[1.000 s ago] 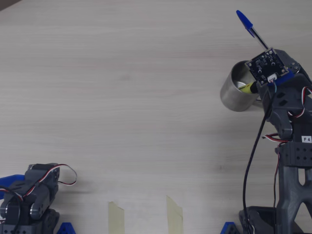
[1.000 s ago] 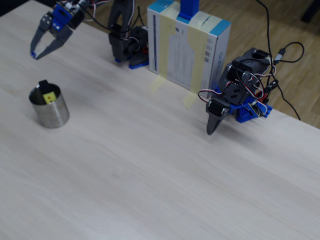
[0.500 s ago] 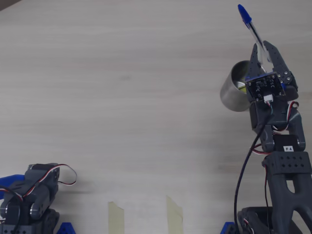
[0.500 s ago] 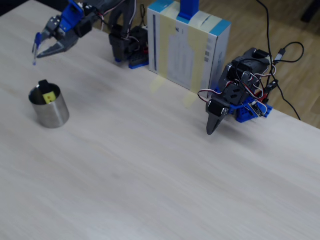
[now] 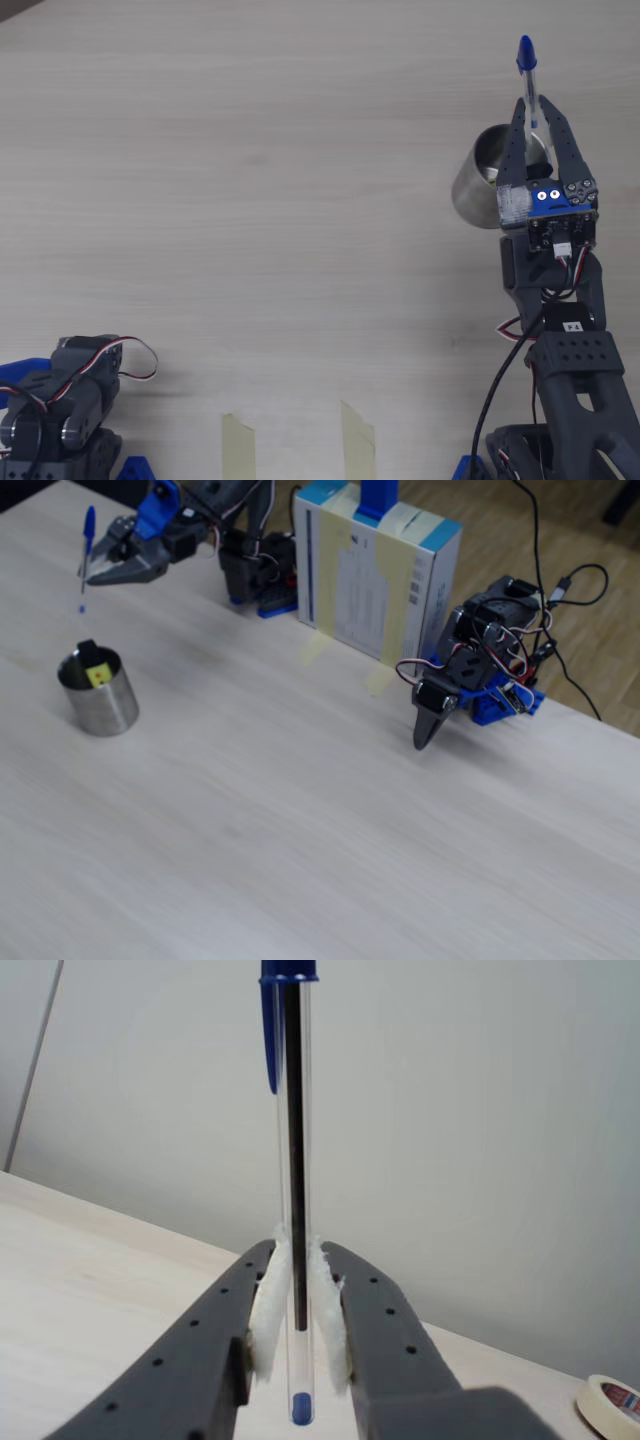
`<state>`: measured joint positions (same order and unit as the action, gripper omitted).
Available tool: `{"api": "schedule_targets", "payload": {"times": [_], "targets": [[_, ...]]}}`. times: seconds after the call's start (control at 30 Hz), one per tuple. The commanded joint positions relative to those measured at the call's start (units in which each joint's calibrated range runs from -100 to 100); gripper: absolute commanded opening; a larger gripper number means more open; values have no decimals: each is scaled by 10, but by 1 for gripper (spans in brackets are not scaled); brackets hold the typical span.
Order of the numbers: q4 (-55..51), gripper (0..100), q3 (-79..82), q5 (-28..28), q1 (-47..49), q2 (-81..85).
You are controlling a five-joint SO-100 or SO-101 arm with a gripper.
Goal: Grab the blue pen and put it in the silver cup.
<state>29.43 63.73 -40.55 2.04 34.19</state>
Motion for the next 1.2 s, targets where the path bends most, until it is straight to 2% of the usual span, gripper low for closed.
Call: {"api": "schedule_targets", "payload": {"times": [0.0, 0.23, 0.67, 1.17], "targets": [[9, 2, 4, -22, -8, 20], [8, 2, 45, -65, -3, 15], [6, 2, 80, -78, 8, -4], [7, 2, 26, -82, 19, -105]]}}
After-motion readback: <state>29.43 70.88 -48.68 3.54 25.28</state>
